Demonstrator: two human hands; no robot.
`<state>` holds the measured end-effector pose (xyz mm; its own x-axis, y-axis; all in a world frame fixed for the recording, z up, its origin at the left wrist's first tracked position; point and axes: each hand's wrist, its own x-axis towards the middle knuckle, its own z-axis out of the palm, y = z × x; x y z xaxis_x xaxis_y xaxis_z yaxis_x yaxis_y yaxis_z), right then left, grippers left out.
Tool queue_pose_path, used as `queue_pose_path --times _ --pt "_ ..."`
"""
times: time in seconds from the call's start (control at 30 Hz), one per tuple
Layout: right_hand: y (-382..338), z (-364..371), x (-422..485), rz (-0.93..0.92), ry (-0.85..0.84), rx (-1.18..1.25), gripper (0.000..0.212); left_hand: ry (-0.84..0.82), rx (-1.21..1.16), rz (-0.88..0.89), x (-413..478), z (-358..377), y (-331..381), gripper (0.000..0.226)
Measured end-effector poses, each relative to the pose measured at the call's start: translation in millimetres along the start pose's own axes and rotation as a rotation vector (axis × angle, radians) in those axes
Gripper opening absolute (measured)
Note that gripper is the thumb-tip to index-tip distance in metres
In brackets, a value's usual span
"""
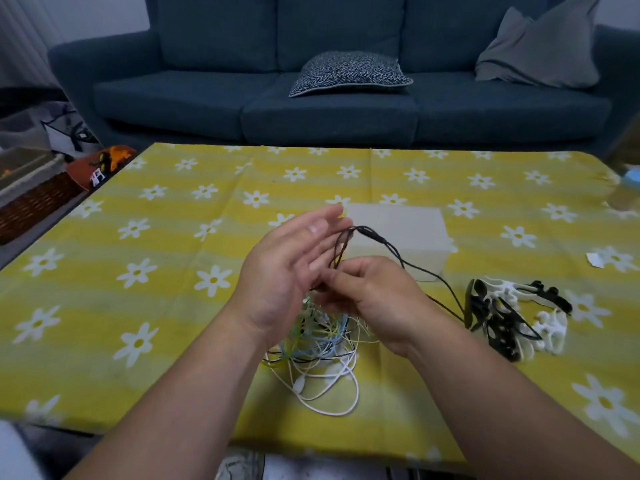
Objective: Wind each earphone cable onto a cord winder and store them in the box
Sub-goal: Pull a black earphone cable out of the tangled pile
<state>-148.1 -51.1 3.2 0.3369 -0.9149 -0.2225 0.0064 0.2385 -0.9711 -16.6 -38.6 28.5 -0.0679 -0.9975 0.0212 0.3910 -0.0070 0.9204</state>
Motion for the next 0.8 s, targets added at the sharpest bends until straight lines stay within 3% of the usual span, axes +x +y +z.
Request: queue_pose_path --times 0.1,0.17,0.23,0.47,0.57,0.67,0.8 --pt "-7 -3 2 -0.056 0.154 0.144 0.022 0.111 0.526 0.082 5 -10 -4 0.051" --pt "-14 -8 3 -0.091 0.175 0.283 0.024 0.058 0.927 0.015 6 -21 -11 0.055" --pt "-19 -13 2 -0.121 0.165 0.369 0.025 0.074 1.136 -0.044 8 -32 -18 0.042" --pt "-36 -27 -3 -0.183 0.170 0.607 0.028 0.271 1.219 -0.109 13 -52 -15 0.024" --pt "-40 -33 -5 -0.173 0.192 0.664 0.028 0.222 0.983 -0.178 11 -53 -14 0.020" --pt "-38 -39 -5 -0.133 0.335 0.558 0.028 0.195 0.808 -0.243 8 -57 -8 0.010" --pt "-36 -44 -2 -0.188 0.573 0.306 0.029 0.329 0.794 -0.166 10 -64 -4 0.011"
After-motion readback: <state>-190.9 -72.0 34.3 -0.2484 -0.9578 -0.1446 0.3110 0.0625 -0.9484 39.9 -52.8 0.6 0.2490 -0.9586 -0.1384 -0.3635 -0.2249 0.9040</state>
